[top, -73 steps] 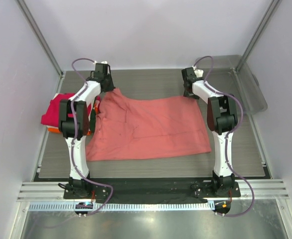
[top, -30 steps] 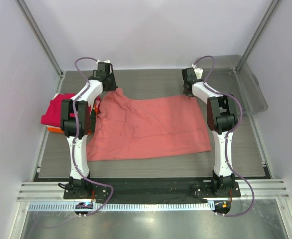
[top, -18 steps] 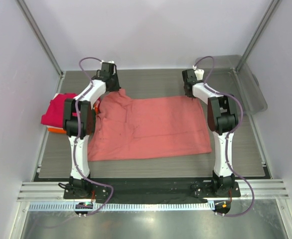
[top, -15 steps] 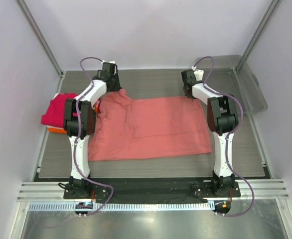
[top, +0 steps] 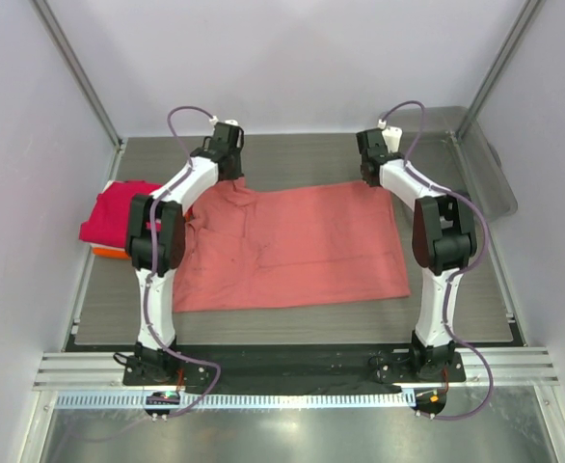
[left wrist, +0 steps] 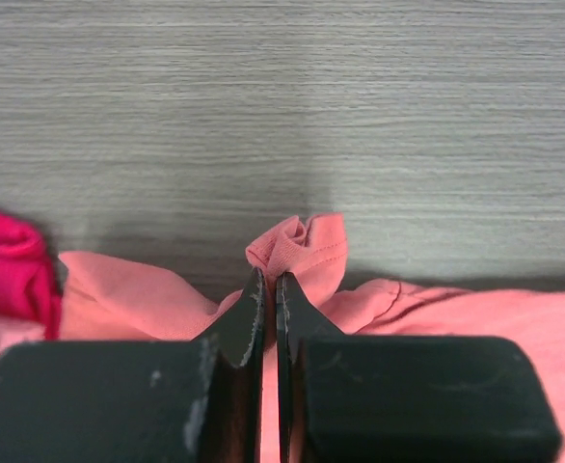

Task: Fold and stack the t-shirts
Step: Fold the tshirt

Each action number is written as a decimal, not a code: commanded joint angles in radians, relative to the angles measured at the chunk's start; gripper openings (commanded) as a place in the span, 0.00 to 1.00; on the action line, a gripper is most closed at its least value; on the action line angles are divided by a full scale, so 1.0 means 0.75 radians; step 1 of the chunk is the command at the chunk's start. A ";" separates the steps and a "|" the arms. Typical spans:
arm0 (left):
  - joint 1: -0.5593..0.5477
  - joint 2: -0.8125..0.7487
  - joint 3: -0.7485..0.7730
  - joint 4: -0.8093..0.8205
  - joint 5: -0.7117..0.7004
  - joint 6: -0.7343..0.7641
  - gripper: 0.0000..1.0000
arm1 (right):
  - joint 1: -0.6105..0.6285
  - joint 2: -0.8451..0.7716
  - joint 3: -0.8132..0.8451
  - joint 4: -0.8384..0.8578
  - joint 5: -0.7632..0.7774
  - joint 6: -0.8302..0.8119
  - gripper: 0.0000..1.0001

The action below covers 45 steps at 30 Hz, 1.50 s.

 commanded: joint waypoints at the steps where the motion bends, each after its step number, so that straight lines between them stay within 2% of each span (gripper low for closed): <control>1: -0.021 -0.150 -0.027 -0.011 -0.118 0.034 0.00 | 0.002 -0.092 -0.032 0.008 0.047 0.001 0.01; 10: -0.117 -0.332 -0.209 -0.042 -0.320 0.014 0.00 | -0.002 -0.208 -0.153 0.012 0.010 0.036 0.01; 17: -0.207 -0.441 -0.324 -0.134 -0.488 -0.035 0.00 | -0.002 -0.380 -0.306 0.041 -0.047 0.040 0.01; 29: -0.293 -0.674 -0.555 -0.266 -0.590 -0.201 0.00 | -0.002 -0.634 -0.562 0.051 -0.066 0.077 0.01; 38: -0.412 -0.760 -0.584 -0.430 -0.713 -0.297 0.00 | -0.004 -0.775 -0.695 0.061 -0.058 0.095 0.01; 45: -0.504 -0.778 -0.618 -0.612 -0.797 -0.456 0.00 | -0.002 -0.830 -0.773 0.067 -0.060 0.112 0.01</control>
